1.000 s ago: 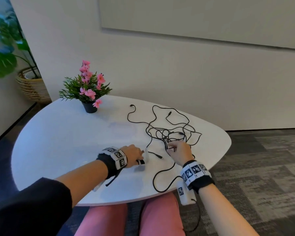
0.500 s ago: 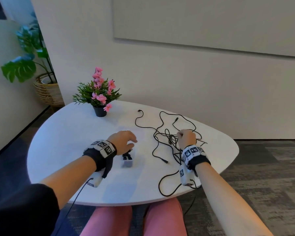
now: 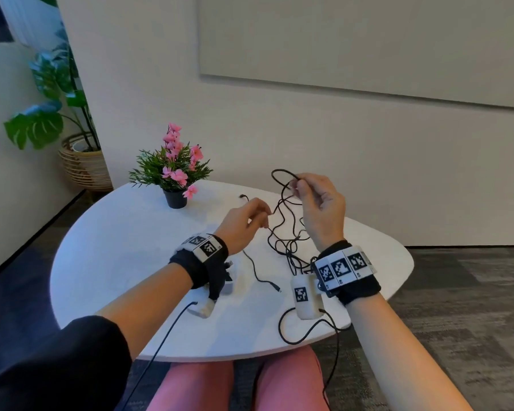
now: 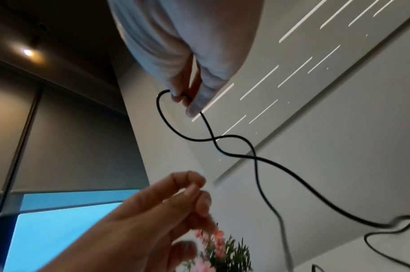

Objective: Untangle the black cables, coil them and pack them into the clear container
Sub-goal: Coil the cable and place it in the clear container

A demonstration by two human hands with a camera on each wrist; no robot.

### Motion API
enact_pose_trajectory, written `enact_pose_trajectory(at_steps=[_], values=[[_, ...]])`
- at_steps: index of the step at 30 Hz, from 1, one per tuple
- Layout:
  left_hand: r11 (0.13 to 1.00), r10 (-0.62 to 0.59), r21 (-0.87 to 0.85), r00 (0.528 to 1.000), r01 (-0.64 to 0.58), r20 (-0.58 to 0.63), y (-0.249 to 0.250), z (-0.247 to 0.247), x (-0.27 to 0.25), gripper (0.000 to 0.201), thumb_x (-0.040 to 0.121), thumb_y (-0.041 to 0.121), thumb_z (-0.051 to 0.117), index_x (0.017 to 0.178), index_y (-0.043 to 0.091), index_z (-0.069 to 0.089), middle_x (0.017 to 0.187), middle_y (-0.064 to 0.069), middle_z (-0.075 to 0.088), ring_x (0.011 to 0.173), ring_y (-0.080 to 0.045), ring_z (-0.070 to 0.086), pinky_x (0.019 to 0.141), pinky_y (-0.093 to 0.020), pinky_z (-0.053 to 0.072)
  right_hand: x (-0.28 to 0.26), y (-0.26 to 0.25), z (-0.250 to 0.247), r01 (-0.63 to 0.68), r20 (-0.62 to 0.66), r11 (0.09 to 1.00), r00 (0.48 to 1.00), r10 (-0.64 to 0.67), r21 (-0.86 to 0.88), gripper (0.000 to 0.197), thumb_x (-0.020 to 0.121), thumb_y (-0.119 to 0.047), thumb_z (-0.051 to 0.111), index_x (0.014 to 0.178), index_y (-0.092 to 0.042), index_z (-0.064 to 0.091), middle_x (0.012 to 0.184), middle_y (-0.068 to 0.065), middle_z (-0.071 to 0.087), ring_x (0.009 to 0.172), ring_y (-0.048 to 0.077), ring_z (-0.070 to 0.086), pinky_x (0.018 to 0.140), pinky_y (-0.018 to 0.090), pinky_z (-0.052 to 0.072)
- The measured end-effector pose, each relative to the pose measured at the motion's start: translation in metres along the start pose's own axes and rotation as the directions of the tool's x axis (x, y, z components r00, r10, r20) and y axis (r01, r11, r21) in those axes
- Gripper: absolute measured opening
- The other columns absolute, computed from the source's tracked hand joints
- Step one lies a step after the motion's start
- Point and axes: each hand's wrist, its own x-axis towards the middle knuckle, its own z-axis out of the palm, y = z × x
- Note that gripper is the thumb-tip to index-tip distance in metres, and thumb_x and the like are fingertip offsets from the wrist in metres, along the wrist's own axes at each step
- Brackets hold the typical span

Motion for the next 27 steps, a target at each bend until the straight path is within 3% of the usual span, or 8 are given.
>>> enact_pose_trajectory(at_steps=[3,7,11,14,20,22,24,27], values=[[0.997,0.025,0.073,0.999,-0.021,-0.044,-0.001,0.000,-0.004,0.040,0.089,0.024,0.062,0.125,0.020,0.045,0.115,0.002,0.050,0.095,-0.003,0.052,0.080,-0.019,0.039,0.001,-0.009,-0.004,-0.019,-0.039,0.994,0.999,0.023,0.104,0.020,0.091,-0.003,0.055,0.096,-0.018,0.067,0.100,0.016,0.064,0.091,0.024,0.066,0.088,0.036,0.053],[0.994,-0.069,0.080,0.996,0.073,-0.054,0.007,0.004,0.001,0.083,0.083,0.025,0.070,0.145,0.010,0.016,0.145,-0.005,0.031,0.128,-0.013,0.039,0.103,-0.026,0.035,-0.006,-0.031,0.007,-0.083,0.027,0.952,0.997,0.079,0.294,0.016,0.096,-0.001,0.045,0.105,-0.001,0.059,0.098,0.013,0.066,0.094,0.024,0.068,0.085,0.026,0.054],[0.964,-0.106,0.257,0.980,0.061,0.167,-0.004,0.004,-0.004,0.049,0.092,0.021,0.056,0.136,0.014,0.035,0.126,0.002,0.058,0.120,-0.018,0.052,0.102,-0.033,0.041,0.000,-0.060,0.003,-0.063,0.017,0.875,0.998,0.063,0.481,0.019,0.100,-0.006,0.033,0.096,-0.006,0.052,0.098,0.007,0.070,0.102,0.030,0.066,0.081,0.026,0.056],[0.917,-0.222,0.376,0.955,0.136,0.198,-0.026,0.002,-0.016,0.026,0.096,0.019,0.047,0.121,0.014,0.053,0.117,-0.003,0.059,0.107,-0.021,0.057,0.090,-0.029,0.043,0.010,-0.071,-0.017,0.018,-0.043,0.874,0.999,0.004,0.486,0.020,0.101,-0.007,0.032,0.097,-0.009,0.052,0.100,0.006,0.070,0.108,0.032,0.062,0.088,0.032,0.055],[0.964,-0.257,0.093,0.964,0.250,0.074,-0.016,-0.018,-0.011,0.023,0.098,0.012,0.043,0.104,0.006,0.065,0.091,-0.006,0.066,0.081,-0.017,0.065,0.062,-0.008,0.046,0.032,-0.028,-0.058,-0.081,-0.122,0.992,0.990,0.070,-0.093,0.016,0.099,-0.012,0.041,0.106,-0.016,0.054,0.113,0.008,0.060,0.105,0.017,0.061,0.099,0.042,0.047],[0.975,-0.222,-0.018,0.975,0.222,-0.007,0.004,-0.028,-0.003,0.023,0.098,0.012,0.044,0.106,0.006,0.065,0.091,-0.006,0.068,0.082,-0.019,0.069,0.058,-0.004,0.044,0.037,-0.017,-0.066,-0.217,-0.020,0.821,0.970,0.243,-0.528,0.032,0.100,-0.018,0.039,0.130,-0.009,0.046,0.137,0.014,0.042,0.118,0.024,0.052,0.109,0.038,0.035],[0.983,-0.178,-0.058,0.981,0.174,-0.075,0.025,-0.035,0.003,0.021,0.098,0.017,0.045,0.105,0.011,0.064,0.090,-0.002,0.070,0.077,-0.017,0.071,0.059,-0.013,0.050,0.036,-0.016,-0.063,-0.248,0.038,0.627,0.913,0.406,-0.739,0.047,0.101,-0.022,0.034,0.145,-0.005,0.026,0.154,0.017,0.010,0.137,0.032,0.029,0.113,0.035,0.021],[0.982,-0.167,-0.097,0.984,0.160,-0.067,0.053,-0.039,0.002,0.016,0.098,0.022,0.046,0.101,0.020,0.062,0.089,0.002,0.070,0.064,-0.017,0.070,0.052,-0.026,0.053,0.022,-0.021,-0.041,0.033,0.246,0.622,0.934,0.260,-0.782,0.053,0.101,-0.034,0.031,0.149,-0.015,0.018,0.159,0.003,0.002,0.146,0.022,0.006,0.117,0.041,0.011]])
